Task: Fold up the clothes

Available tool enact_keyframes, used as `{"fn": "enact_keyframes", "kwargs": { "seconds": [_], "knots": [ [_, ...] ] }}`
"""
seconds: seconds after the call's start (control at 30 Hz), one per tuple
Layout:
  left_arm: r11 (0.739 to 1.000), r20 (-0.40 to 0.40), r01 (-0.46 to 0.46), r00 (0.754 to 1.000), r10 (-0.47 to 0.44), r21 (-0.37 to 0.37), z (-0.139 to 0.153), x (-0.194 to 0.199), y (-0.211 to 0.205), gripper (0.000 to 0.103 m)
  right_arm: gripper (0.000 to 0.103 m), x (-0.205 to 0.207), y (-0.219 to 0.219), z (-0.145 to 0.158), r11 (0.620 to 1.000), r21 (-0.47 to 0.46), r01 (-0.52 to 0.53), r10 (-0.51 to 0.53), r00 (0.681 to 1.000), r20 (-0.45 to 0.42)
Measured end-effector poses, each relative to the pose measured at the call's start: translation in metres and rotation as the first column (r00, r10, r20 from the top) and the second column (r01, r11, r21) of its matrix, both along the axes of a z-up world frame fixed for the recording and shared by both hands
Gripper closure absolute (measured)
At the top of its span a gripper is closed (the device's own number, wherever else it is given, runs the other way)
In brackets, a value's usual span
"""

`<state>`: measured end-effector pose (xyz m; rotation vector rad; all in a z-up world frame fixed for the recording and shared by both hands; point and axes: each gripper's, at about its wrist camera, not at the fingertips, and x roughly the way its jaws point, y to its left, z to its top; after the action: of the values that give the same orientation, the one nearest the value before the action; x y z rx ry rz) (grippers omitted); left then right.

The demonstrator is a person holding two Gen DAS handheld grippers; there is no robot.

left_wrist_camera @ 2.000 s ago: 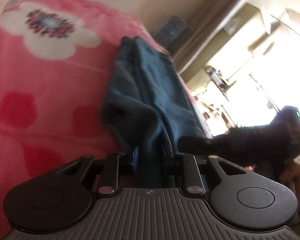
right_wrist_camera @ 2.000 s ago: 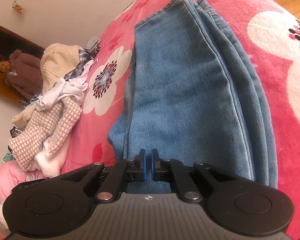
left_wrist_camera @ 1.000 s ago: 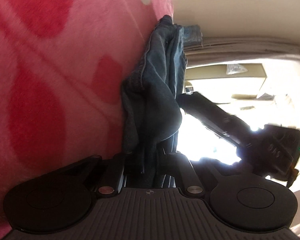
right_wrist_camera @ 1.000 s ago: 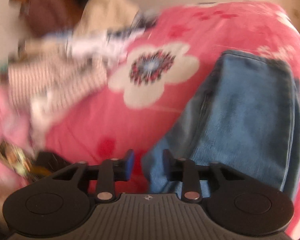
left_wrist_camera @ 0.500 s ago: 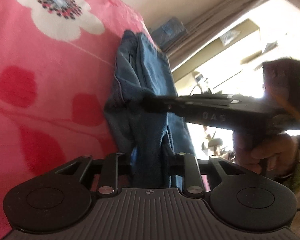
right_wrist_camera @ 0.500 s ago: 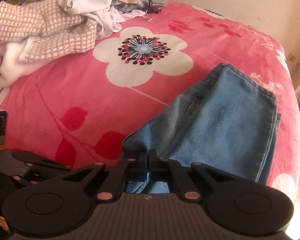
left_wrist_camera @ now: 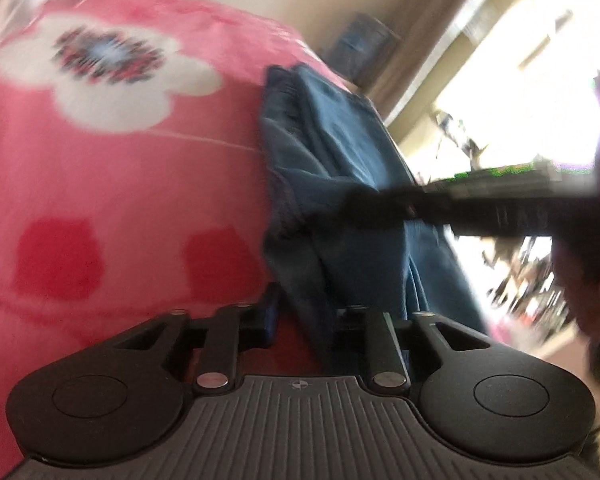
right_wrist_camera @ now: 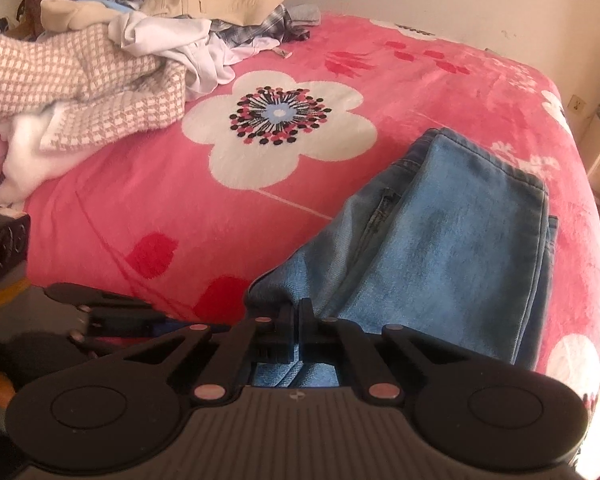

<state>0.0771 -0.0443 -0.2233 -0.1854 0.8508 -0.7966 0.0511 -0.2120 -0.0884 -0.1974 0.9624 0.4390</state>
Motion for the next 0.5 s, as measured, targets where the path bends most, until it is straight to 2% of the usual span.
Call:
{"fn": "enact_keyframes", "kwargs": {
  "seconds": [0.07,0.1,0.2,0.27,0.37,0.43,0.5],
  "knots": [
    [0.998,0.054,0.056,0.997,-0.056,0.005,0.0,-0.005,-0.008,0.096,0.103,0.001,-0.001,0.0,1.0,0.014,0.001,-0.001,1.0,-0.002],
    [0.996,0.093,0.08,0.992,-0.082,0.03,-0.001,-0.008,-0.013,0.096,0.103,0.001,-0.001,0.0,1.0,0.021,0.002,-0.002,1.0,-0.004],
    [0.978,0.247,0.128,0.954,-0.167,0.167,-0.002,-0.023,-0.028,0.096,0.103,0.001,-0.003,-0.001,0.999,0.039,0.008,-0.007,1.0,-0.011],
    [0.964,0.316,0.123,0.928,-0.196,0.236,-0.001,-0.033,-0.035,0.096,0.103,0.001,-0.003,-0.002,0.999,0.05,0.011,-0.011,1.0,-0.016],
    [0.94,0.409,0.061,0.89,-0.203,0.335,-0.003,-0.047,-0.043,0.095,0.103,0.001,-0.004,-0.003,0.998,0.068,0.017,-0.016,1.0,-0.024],
    [0.939,0.4,0.046,0.897,-0.189,0.34,0.0,-0.05,-0.043,0.096,0.103,0.002,-0.005,-0.004,0.997,0.079,0.021,-0.019,0.999,-0.029],
    [0.954,0.336,0.029,0.933,-0.133,0.299,0.006,-0.043,-0.033,0.092,0.103,0.002,-0.006,-0.005,0.996,0.091,0.025,-0.022,0.999,-0.035]
  ]
}}
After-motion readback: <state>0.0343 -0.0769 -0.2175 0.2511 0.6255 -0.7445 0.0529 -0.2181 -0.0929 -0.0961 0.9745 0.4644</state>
